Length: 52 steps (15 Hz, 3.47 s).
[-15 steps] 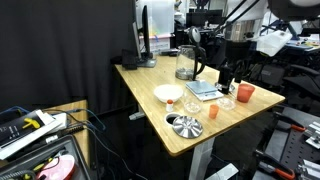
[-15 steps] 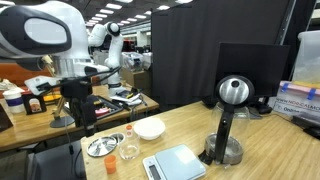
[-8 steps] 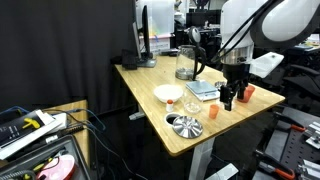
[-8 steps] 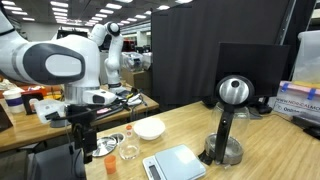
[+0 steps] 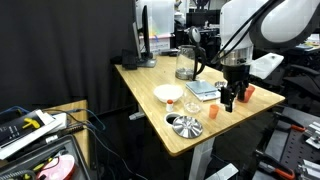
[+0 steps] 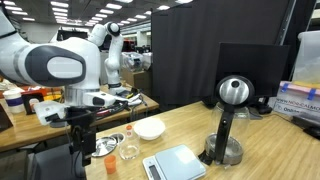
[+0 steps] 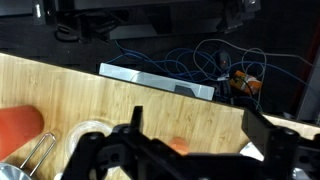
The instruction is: Pick the small orange cup and pour its contents into the glass cup
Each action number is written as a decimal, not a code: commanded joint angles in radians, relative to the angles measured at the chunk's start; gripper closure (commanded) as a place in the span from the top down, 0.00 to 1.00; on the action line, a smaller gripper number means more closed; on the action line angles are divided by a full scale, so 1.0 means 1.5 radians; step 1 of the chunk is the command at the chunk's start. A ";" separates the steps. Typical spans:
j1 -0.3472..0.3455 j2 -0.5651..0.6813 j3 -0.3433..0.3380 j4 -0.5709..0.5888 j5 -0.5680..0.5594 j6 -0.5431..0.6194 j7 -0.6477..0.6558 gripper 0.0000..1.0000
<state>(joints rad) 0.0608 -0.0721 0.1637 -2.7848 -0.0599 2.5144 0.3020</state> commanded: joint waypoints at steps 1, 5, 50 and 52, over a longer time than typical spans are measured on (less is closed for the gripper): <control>0.000 0.051 -0.010 0.012 -0.068 0.035 0.045 1.00; 0.009 0.115 -0.033 0.021 -0.105 0.121 0.075 1.00; 0.074 -0.131 -0.057 0.089 -0.259 -0.183 0.061 0.16; 0.070 -0.136 -0.022 0.117 -0.258 -0.230 0.055 0.16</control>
<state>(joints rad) 0.2119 -0.2793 0.0561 -2.6583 -0.4511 2.2605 0.4269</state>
